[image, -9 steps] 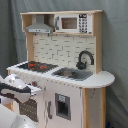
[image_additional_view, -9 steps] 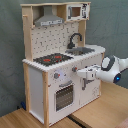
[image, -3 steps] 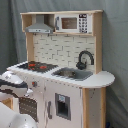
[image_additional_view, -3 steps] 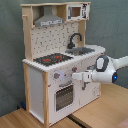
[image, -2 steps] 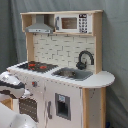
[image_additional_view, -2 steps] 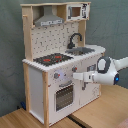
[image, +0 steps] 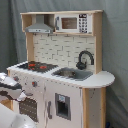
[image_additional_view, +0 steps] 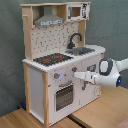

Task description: Play with the kitchen

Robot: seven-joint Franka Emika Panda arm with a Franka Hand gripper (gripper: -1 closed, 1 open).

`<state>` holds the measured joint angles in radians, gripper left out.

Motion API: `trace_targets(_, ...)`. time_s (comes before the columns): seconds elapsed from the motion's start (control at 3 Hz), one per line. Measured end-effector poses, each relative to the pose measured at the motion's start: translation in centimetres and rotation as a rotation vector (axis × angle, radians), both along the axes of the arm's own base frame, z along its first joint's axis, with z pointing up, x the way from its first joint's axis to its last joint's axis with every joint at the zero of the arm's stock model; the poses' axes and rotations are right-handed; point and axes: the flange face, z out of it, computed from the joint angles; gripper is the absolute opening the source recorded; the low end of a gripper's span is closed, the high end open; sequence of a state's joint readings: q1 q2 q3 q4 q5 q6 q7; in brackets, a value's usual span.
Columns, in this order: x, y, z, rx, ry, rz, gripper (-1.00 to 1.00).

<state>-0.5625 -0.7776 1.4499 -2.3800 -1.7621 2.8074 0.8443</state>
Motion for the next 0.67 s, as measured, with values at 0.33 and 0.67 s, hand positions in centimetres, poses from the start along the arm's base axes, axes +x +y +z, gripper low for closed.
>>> trace_targets(0.33, -0.82, 0.59, -0.31, 0.112, 0.005, -0.004, 1.00)
trace_targets(0.67, -1.42, 1.06, -0.74, 0.200, 0.006, -0.009, 1.00)
